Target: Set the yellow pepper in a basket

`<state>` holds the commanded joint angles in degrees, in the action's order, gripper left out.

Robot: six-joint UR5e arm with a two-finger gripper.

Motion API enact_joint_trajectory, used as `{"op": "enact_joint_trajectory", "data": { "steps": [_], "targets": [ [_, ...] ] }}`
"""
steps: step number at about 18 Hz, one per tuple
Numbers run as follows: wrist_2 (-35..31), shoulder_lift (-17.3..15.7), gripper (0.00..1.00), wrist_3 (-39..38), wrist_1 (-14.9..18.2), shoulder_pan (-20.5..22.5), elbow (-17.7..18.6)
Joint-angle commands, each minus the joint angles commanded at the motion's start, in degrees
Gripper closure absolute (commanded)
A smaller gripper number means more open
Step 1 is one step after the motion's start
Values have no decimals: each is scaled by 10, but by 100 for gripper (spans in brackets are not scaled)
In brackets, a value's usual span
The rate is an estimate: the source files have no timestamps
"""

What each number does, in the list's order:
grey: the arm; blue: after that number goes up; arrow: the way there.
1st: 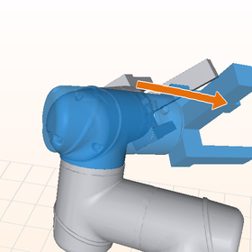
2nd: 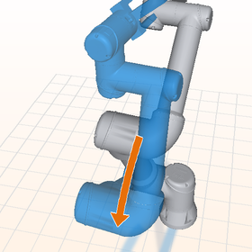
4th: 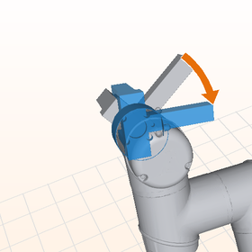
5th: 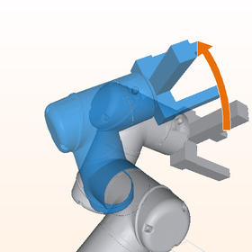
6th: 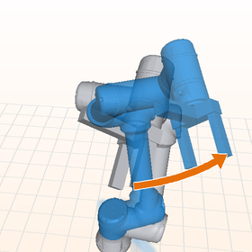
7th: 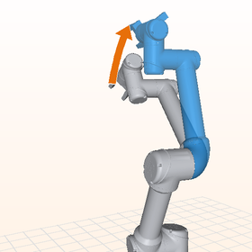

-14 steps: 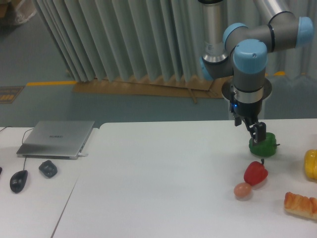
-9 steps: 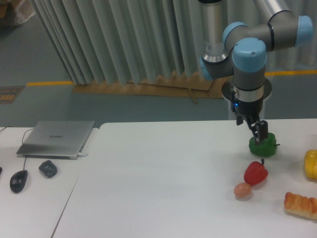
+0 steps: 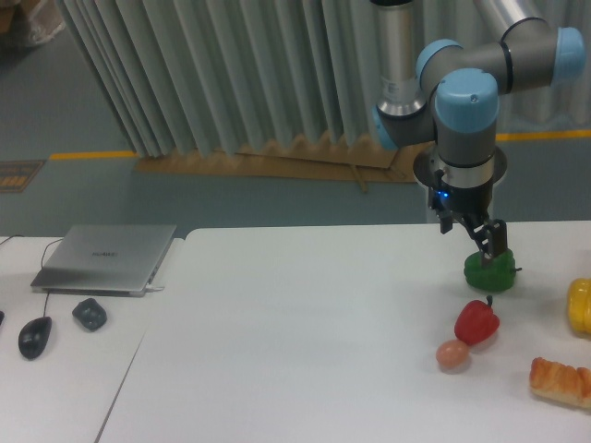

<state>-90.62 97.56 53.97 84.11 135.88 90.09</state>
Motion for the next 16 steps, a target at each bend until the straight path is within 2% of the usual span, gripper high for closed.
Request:
{"op": "enact_joint_trajectory", "data": {
  "steps": [10,13,16],
  "targets": [
    [0,0,0,-9,0,0,0],
    [3,-3,0,-61,-1,3,-2],
    [1,-3,0,-73,-26,1,3]
  ]
}}
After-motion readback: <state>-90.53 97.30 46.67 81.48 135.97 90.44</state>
